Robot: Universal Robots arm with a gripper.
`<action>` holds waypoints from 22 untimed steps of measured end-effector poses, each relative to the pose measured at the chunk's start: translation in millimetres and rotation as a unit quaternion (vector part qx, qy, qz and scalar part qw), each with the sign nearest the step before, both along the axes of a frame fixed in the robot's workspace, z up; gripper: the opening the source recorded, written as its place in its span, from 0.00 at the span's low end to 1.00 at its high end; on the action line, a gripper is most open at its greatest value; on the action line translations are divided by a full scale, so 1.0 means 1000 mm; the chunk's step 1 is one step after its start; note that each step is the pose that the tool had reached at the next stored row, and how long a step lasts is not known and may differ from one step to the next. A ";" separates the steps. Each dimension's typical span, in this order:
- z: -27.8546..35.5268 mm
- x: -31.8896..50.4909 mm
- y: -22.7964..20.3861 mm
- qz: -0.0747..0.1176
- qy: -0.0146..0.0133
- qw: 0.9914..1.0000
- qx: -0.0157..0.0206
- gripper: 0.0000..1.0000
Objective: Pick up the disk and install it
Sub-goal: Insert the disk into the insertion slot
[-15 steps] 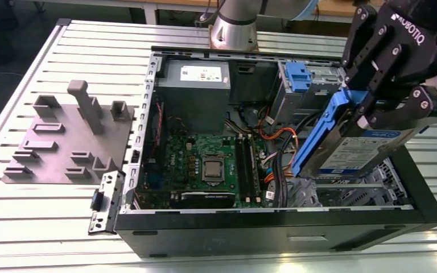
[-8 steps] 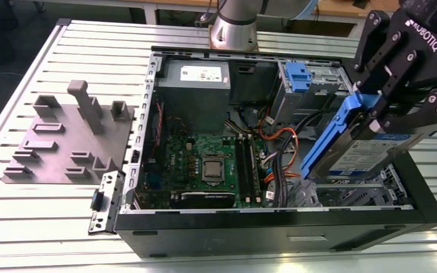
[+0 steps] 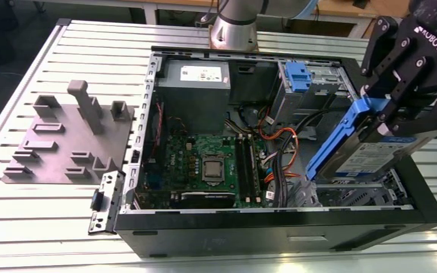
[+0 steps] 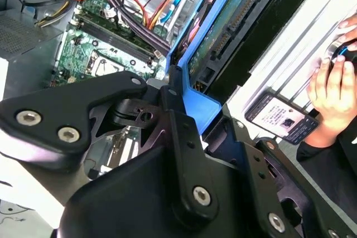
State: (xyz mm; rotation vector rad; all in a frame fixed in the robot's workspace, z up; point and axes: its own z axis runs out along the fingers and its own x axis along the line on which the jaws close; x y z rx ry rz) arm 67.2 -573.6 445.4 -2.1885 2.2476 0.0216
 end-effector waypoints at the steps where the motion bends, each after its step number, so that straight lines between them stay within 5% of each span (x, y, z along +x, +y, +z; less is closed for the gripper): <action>1: -0.0006 0.0015 0.0000 0.000 0.000 1.000 0.000 0.36; 22: -0.0085 0.0109 0.0048 0.001 0.000 1.000 0.001 0.36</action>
